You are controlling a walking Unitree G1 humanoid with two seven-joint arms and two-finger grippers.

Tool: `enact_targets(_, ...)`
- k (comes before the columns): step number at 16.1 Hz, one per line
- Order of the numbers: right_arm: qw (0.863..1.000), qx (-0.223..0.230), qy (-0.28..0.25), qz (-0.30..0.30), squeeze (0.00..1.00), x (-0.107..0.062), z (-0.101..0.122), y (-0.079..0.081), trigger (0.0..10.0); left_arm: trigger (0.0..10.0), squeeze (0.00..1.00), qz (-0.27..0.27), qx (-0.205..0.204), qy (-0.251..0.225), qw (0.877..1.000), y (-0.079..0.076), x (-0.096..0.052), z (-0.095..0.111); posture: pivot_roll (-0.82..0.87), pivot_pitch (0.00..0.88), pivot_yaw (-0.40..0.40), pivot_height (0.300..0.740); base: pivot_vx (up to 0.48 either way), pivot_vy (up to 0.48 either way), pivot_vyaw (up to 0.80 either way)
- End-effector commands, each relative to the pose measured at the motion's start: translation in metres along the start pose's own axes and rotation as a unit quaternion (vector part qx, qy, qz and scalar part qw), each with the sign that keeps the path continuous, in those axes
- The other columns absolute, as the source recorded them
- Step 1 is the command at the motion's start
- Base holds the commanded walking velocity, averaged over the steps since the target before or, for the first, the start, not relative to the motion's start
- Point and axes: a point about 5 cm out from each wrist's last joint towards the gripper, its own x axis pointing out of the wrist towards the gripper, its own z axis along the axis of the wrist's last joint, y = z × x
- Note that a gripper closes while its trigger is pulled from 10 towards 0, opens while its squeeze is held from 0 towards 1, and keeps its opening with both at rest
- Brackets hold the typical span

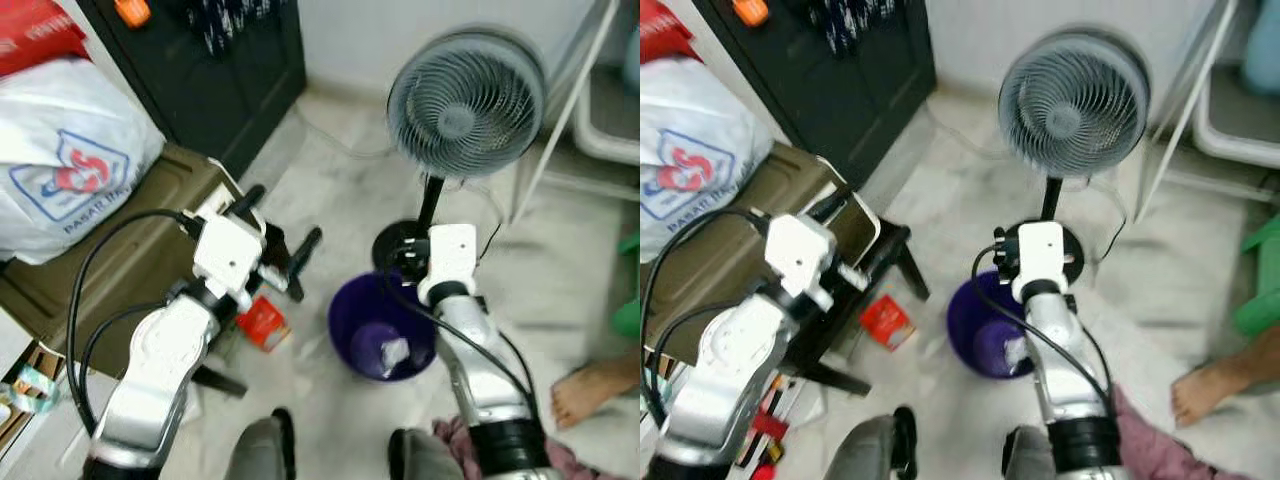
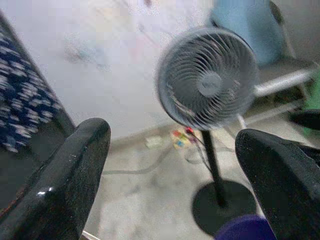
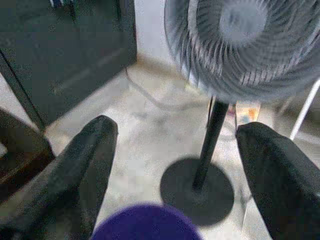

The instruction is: Clean up the room

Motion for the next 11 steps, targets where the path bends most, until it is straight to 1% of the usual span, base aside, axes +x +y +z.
enact_targets(1, 1.0, 0.007, -0.007, 0.018, 1.0, -0.002, 0.003, 0.005, 10.0, 10.0, 0.0, 0.034, 0.009, 0.009, 0.999, 0.011, -0.002, -0.005, 0.04, 0.05, 0.097, 0.74, 0.0, 0.0, 0.0)
enact_targets(2, 0.999, 0.016, -0.017, 0.046, 1.0, -0.007, 0.008, 0.006, 10.0, 10.0, 0.0, 0.088, 0.003, 0.016, 0.996, 0.023, -0.001, -0.01, 0.03, 0.007, 0.084, 0.74, 0.0, 0.0, 0.0)
enact_targets(3, 0.998, 0.015, -0.022, 0.059, 1.0, -0.012, 0.009, 0.006, 10.0, 10.0, 0.0, 0.113, -0.001, 0.017, 0.993, 0.029, -0.002, -0.013, 0.03, 0.0, 0.077, 0.74, 0.0, 0.0, 0.0)
enact_targets(4, 0.998, 0.013, -0.023, 0.062, 1.0, -0.014, 0.008, 0.005, 10.0, 10.0, 0.0, 0.121, -0.001, 0.017, 0.992, 0.031, -0.003, -0.014, 0.02, 0.0, 0.071, 0.74, 0.0, 0.0, 0.0)
enact_targets(5, 0.997, 0.012, -0.02, 0.068, 1.0, -0.022, 0.004, 0.001, 10.0, 10.0, 0.0, 0.143, 0.0, 0.022, 0.99, 0.034, -0.008, -0.017, 0.02, 0.0, 0.064, 0.74, 0.0, 0.0, 0.0)
enact_targets(6, 0.997, 0.007, -0.017, 0.073, 1.0, -0.025, 0.0, -0.004, 10.0, 10.0, 0.0, 0.162, 0.004, 0.024, 0.986, 0.037, -0.011, -0.021, 0.02, 0.0, 0.054, 0.74, 0.0, 0.0, 0.0)
enact_targets(7, 0.996, -0.001, -0.023, 0.081, 1.0, -0.025, 0.001, -0.008, 10.0, 10.0, 0.0, 0.183, 0.005, 0.032, 0.983, 0.038, -0.015, -0.026, 0.02, 0.0, 0.047, 0.74, 0.0, 0.0, 0.0)
enact_targets(9, 0.995, -0.008, -0.041, 0.089, 1.0, -0.017, 0.008, -0.003, 10.0, 10.0, 0.0, 0.188, 0.002, 0.032, 0.982, 0.036, -0.013, -0.029, 0.02, 0.0, 0.043, 0.74, 0.0, 0.0, 0.0)
enact_targets(10, 0.994, -0.009, -0.048, 0.096, 0.52, -0.013, 0.013, 0.002, 10.0, 10.0, 0.0, 0.183, -0.001, 0.026, 0.983, 0.033, -0.009, -0.029, 0.02, 0.0, 0.044, 0.74, 0.0, 0.0, 0.0)
enact_targets(11, 0.994, -0.011, -0.053, 0.098, 0.0, -0.011, 0.015, 0.004, 10.0, 10.0, 0.0, 0.181, 0.0, 0.024, 0.983, 0.032, -0.008, -0.029, 0.02, 0.0, 0.044, 0.74, 0.0, 0.0, 0.0)
